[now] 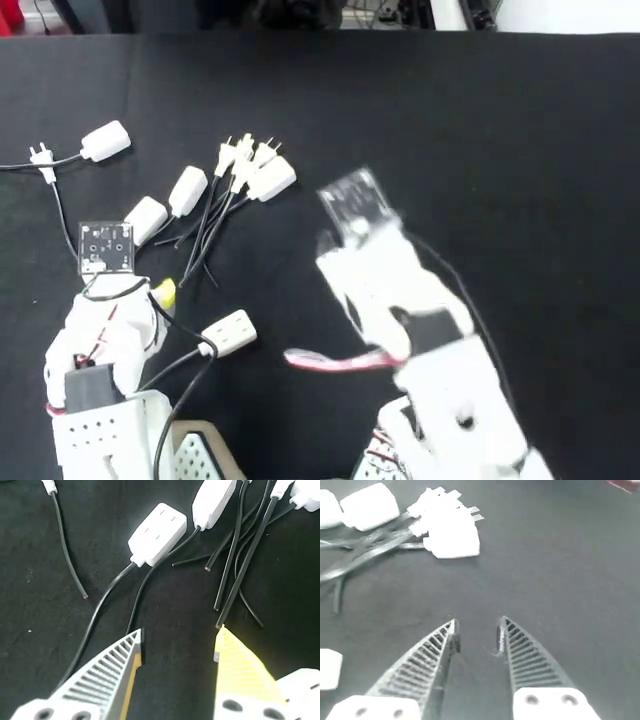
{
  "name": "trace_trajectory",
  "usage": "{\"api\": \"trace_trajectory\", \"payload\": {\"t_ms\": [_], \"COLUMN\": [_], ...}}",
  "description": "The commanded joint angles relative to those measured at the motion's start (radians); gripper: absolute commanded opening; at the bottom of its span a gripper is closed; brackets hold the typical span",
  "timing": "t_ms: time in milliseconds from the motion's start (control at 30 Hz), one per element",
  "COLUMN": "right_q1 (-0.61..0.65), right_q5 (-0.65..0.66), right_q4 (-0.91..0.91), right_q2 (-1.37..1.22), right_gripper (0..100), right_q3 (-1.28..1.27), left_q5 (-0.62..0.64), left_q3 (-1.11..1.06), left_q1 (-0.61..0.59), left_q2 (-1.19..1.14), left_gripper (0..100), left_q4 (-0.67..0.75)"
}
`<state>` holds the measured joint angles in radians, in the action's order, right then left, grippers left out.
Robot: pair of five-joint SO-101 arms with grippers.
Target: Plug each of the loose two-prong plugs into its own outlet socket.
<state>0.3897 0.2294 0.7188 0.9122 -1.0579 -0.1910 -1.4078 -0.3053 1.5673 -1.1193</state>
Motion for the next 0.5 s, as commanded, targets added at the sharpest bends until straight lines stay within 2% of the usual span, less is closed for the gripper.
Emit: {"api": "trace_trajectory", "payload": {"t_ms": [0,100,267,333,467], "right_q1": [0.051,0.061,0.068,0.106,0.193], "right_q5": [-0.008,-0.020,-0.170,-0.229,-0.446], "right_q4": [-0.087,-0.178,-0.227,-0.229,-0.255], "right_q2": [-0.366,-0.599,-0.871,-0.932,-1.010], "right_gripper": [13.4,13.5,13.5,13.6,17.8], "right_q3": [0.263,0.414,0.587,0.627,0.693], "left_q5": [0.008,0.008,0.002,0.000,0.000], "left_q3": [0.001,-0.001,-0.058,-0.091,-0.108], "left_q1": [-0.007,-0.008,-0.010,-0.010,-0.010], "left_q2": [0.005,0.005,0.005,0.005,0.006], "left_gripper": [24,24,24,24,24], "left_q4": [0.021,0.015,0.015,0.021,0.017]}}
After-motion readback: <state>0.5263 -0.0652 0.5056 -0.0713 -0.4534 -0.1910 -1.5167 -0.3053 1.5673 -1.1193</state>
